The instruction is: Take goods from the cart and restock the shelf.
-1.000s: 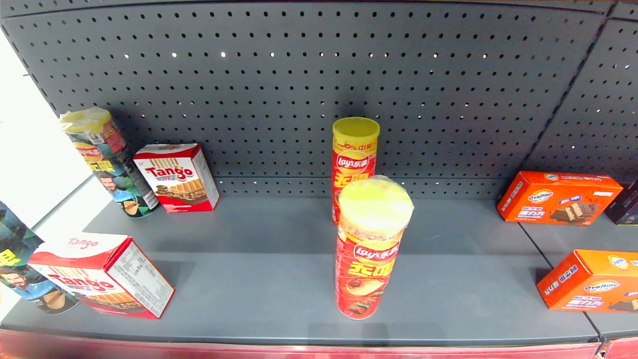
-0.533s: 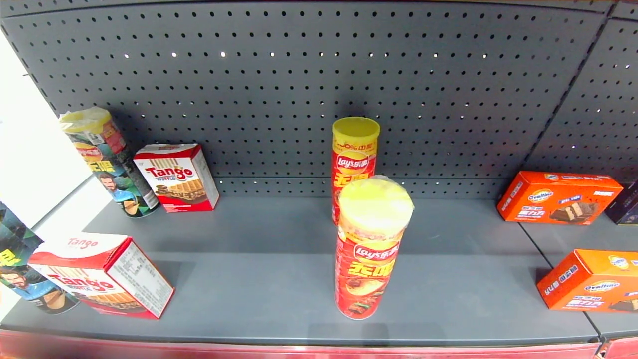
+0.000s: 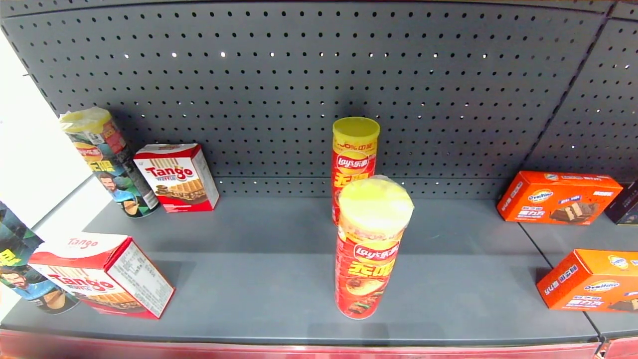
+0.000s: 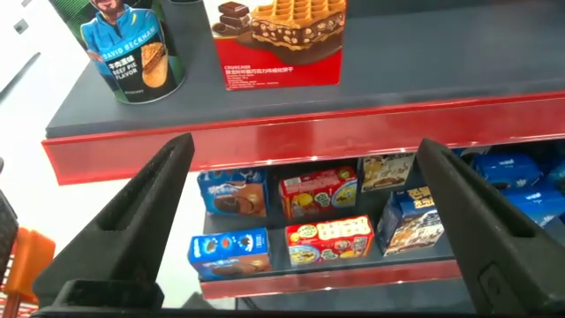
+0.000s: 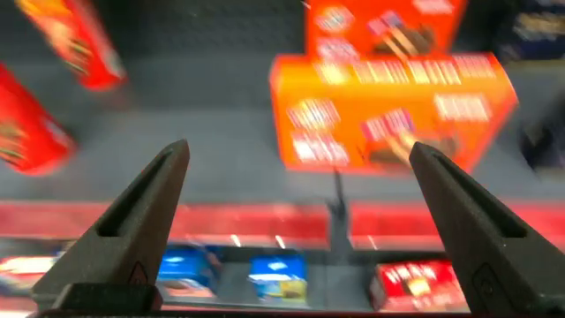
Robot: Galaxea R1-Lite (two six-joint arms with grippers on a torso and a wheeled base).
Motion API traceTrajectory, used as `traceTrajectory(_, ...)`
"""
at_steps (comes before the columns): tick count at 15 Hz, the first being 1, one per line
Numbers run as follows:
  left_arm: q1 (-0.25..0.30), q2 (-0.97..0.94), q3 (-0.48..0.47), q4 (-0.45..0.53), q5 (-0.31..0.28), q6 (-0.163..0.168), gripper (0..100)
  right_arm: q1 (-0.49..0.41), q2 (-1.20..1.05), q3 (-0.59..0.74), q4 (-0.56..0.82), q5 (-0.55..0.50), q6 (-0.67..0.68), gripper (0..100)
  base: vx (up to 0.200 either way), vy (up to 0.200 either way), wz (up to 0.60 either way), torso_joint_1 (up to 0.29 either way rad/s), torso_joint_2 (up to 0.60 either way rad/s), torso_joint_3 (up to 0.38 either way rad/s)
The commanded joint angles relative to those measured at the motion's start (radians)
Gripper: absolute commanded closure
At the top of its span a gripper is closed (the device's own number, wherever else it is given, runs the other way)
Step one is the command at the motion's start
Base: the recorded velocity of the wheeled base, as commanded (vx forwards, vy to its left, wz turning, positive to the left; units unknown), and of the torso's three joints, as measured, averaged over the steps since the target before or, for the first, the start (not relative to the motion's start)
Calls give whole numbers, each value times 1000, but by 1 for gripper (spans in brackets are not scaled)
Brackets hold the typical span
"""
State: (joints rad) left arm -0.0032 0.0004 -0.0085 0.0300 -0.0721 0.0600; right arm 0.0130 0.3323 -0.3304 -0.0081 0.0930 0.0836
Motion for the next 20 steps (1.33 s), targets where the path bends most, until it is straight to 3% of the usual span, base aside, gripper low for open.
traceTrajectory(1, 0, 4, -1, 1, 0, 0, 0, 116, 373, -211, -18, 80, -45, 0, 0, 0, 0, 0, 0, 0)
traceTrajectory(4, 0, 6, 1, -1, 0, 0, 0, 283, 531, -213, -23, 79, -147, 0, 0, 0, 0, 0, 0, 0)
traceTrajectory(7, 0, 6, 1, -1, 3, 1, 0, 412, 665, -206, -110, 65, -151, 0, 0, 0, 0, 0, 0, 0)
traceTrajectory(15, 0, 4, 1, -1, 2, 3, 0, 544, 933, -266, -279, 8, -150, 0, 0, 0, 0, 0, 0, 0)
traceTrajectory(20, 0, 4, 1, -1, 2, 3, 0, 594, 1044, -343, -279, -12, -150, 0, 0, 0, 0, 0, 0, 0)
